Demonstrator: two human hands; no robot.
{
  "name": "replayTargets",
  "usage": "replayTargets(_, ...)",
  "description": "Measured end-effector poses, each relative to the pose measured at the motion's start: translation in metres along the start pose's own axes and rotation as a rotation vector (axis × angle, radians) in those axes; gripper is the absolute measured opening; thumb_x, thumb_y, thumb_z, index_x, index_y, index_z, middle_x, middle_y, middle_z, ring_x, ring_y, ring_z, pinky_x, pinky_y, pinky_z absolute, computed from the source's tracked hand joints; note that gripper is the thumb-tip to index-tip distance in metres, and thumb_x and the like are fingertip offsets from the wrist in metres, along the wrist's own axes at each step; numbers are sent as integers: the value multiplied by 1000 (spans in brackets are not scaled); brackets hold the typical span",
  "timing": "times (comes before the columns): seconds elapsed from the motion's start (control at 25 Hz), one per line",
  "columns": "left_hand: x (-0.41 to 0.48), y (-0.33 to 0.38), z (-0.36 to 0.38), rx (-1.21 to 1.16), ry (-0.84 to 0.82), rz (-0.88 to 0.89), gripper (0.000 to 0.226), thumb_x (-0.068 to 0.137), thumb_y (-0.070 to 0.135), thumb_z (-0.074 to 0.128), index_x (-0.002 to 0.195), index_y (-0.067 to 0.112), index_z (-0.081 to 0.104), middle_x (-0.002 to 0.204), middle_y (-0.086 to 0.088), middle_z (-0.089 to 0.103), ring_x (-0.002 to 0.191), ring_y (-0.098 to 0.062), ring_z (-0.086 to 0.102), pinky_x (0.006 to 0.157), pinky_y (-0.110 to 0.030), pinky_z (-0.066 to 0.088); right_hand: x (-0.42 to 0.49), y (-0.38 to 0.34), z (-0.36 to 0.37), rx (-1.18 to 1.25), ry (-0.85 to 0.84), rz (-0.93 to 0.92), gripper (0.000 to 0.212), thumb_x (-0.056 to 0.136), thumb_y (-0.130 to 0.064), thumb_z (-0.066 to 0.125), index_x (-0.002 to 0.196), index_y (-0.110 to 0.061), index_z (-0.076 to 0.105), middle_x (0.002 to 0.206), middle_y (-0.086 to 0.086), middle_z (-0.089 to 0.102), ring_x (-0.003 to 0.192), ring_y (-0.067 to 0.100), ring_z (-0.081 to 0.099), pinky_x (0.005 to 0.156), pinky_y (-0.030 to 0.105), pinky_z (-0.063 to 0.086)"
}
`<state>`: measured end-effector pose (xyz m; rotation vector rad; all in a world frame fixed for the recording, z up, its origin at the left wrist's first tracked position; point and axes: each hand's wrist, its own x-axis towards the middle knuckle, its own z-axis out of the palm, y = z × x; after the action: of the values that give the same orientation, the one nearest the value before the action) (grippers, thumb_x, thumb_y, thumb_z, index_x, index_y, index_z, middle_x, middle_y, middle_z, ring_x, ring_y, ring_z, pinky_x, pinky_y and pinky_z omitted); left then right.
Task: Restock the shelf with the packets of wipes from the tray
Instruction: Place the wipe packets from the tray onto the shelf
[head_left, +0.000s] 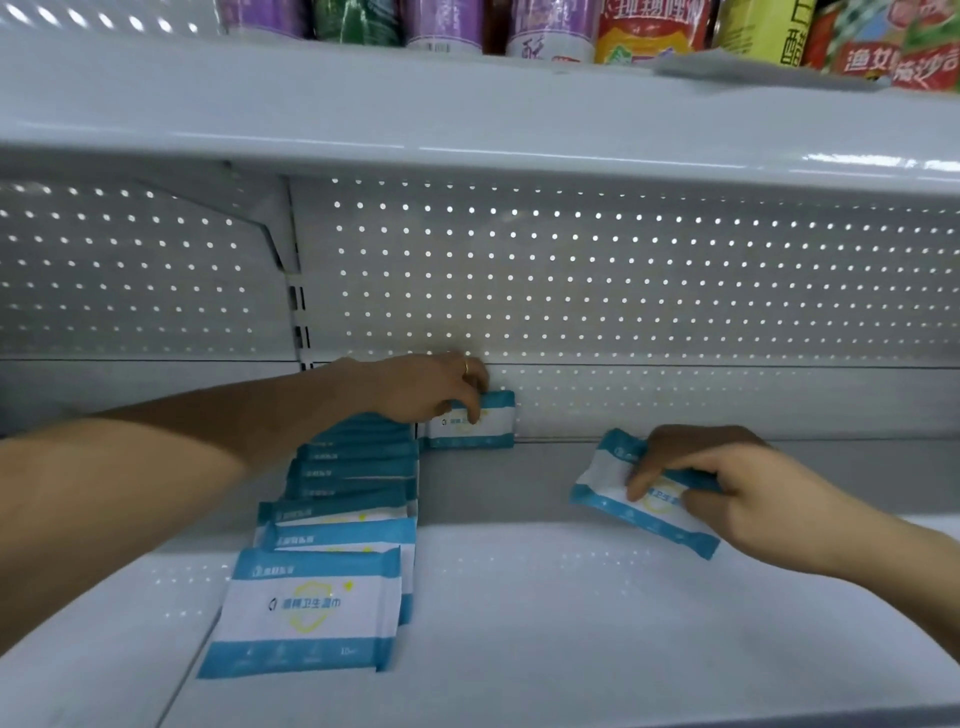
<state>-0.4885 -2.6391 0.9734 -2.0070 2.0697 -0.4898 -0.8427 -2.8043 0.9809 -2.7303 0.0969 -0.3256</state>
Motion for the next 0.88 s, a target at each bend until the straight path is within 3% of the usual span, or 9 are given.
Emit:
replayTargets(0.08, -9, -10, -3, -31, 91, -17, 33, 94, -1, 62, 112, 23, 74, 137, -5, 55, 125, -23, 52, 100, -43, 50, 20, -3, 5, -28, -8, -29, 57, 79, 9, 53, 94, -43, 67, 103, -25, 59, 87, 3, 57, 68, 14, 41)
replayTargets(0.2, -31, -11, -22, -197, 148, -155, 40, 94, -4, 57, 112, 28, 72, 137, 4, 53, 123, -16, 51, 96, -38, 51, 65, -7, 21, -120, -92, -43, 51, 82, 2, 50, 102, -43, 62, 110, -25, 51, 91, 2, 54, 71, 23, 43)
replayTargets(0.48, -91, 8, -39, -272, 269, -251, 35, 99, 10, 57, 115, 39, 66, 130, 19, 53, 105, -6, 55, 85, -35, 53, 172, -18, 75, -184, -75, -99, 58, 76, 13, 43, 101, -33, 68, 113, -10, 53, 94, 16, 52, 77, 34, 43)
replayTargets(0.6, -121, 17, -41, -228, 260, -252, 35, 97, 13, 57, 118, 40, 65, 131, 21, 53, 105, -5, 57, 82, -30, 53, 195, -17, 93, -183, -54, -87, 58, 77, 16, 42, 99, -30, 70, 118, -6, 57, 105, 19, 53, 81, 35, 46)
replayTargets(0.88, -162, 26, -39, -277, 179, -310, 34, 96, 14, 56, 117, 39, 63, 132, 21, 52, 106, -7, 60, 84, -38, 55, 213, -7, 112, -180, 77, -162, 47, 76, 19, 49, 97, -17, 71, 116, 4, 59, 111, 25, 55, 91, 30, 44)
